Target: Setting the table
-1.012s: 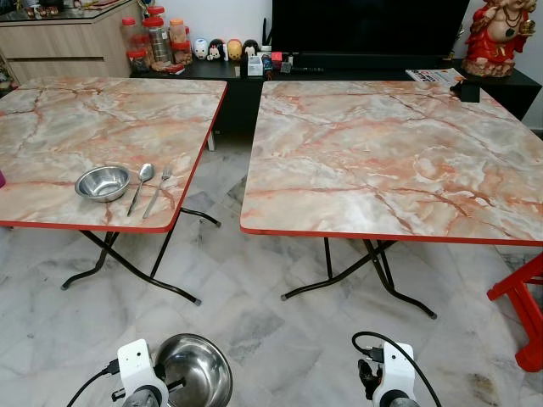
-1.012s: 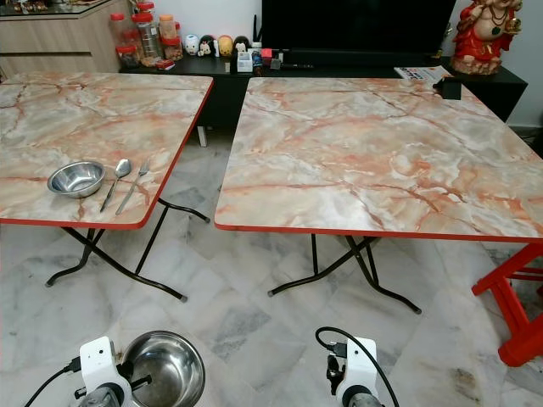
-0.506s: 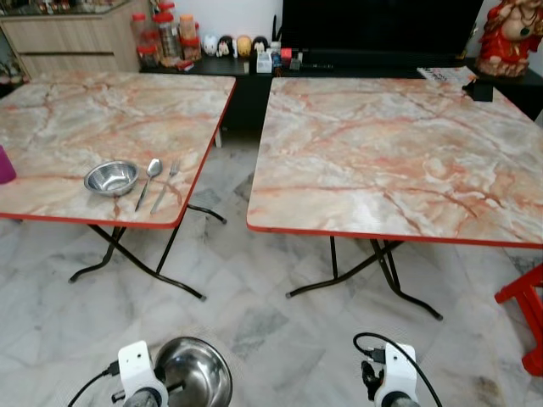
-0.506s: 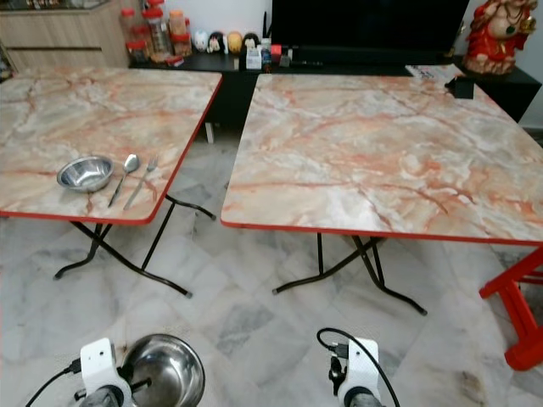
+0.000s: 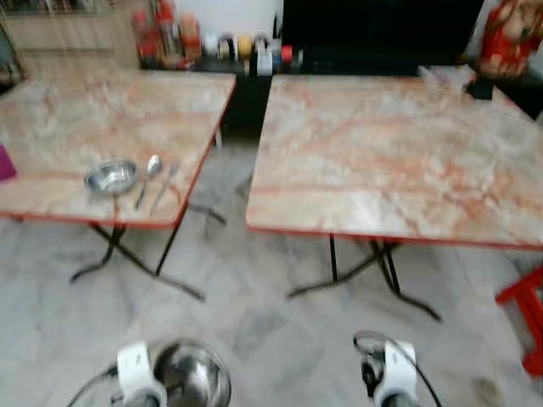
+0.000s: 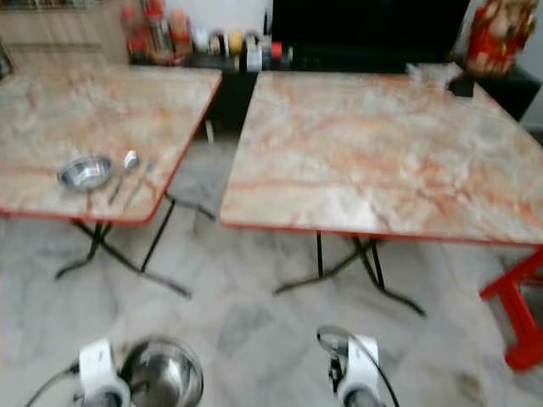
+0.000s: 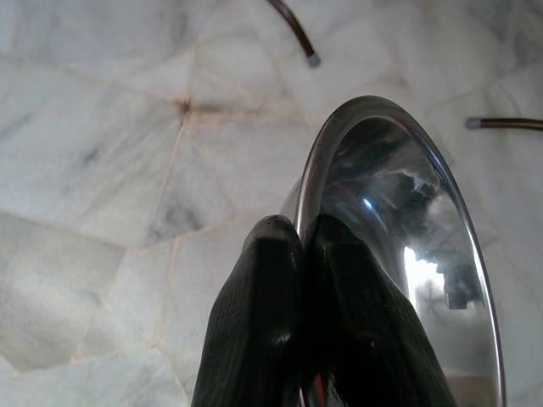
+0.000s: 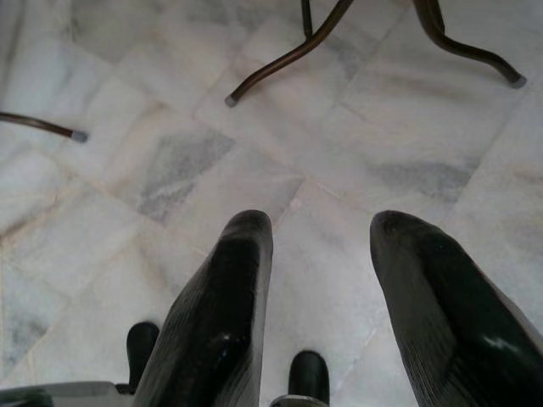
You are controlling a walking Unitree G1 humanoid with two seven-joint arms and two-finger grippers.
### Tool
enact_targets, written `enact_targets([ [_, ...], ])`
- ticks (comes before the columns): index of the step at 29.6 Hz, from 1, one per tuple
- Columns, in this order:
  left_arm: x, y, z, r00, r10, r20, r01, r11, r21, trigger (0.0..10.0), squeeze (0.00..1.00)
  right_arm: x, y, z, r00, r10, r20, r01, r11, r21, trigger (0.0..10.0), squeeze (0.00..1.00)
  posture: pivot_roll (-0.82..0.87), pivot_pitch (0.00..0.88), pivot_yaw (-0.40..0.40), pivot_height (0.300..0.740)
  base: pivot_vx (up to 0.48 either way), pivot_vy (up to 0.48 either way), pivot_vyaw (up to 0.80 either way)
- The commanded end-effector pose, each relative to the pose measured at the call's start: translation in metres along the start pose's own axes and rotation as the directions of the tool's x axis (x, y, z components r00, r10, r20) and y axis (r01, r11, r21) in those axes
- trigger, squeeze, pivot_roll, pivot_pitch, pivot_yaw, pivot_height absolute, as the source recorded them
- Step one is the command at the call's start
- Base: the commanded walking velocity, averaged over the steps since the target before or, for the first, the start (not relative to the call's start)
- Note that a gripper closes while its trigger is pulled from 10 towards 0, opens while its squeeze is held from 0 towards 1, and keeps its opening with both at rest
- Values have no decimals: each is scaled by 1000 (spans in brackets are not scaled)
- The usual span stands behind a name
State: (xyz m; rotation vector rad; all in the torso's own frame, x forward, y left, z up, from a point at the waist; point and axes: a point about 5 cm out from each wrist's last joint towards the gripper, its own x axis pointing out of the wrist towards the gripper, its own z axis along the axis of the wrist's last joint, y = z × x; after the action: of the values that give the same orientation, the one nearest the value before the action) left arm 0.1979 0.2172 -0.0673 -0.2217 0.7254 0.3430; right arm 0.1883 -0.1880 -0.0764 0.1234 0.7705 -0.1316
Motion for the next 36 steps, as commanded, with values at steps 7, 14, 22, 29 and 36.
enact_targets([
  [7, 1, -5, 2, 1000, -13, 1, 13, 1000, 11, 10000, 0, -1, -6, 1, 1000, -22, 7, 22, 1000, -21, 10000, 0, -19, 0, 6, 740, 253, -334, 57],
  [14, 1, -3, 1, 1000, -9, 2, 9, 1000, 13, 10000, 0, -1, -7, -1, 1000, -30, 0, 30, 999, -16, 10000, 0, -15, 0, 5, 740, 252, -334, 115],
  [22, 0, 0, 0, 1000, -8, 0, 8, 1000, 18, 10000, 0, -2, -8, -2, 999, -35, 2, 35, 999, -12, 10000, 0, -18, 0, 8, 740, 254, -335, 0],
  [29, 0, -2, 1, 1000, -23, 0, 23, 999, 34, 10000, 0, -2, -8, -2, 999, -36, 4, 36, 999, -9, 10000, 0, -20, 0, 8, 740, 255, -335, 0],
  [36, 0, -3, 0, 1000, -29, -2, 29, 999, 43, 10000, 0, -2, -9, -1, 999, -36, 9, 36, 999, 1, 10000, 0, -25, 0, 8, 740, 252, -333, 0],
])
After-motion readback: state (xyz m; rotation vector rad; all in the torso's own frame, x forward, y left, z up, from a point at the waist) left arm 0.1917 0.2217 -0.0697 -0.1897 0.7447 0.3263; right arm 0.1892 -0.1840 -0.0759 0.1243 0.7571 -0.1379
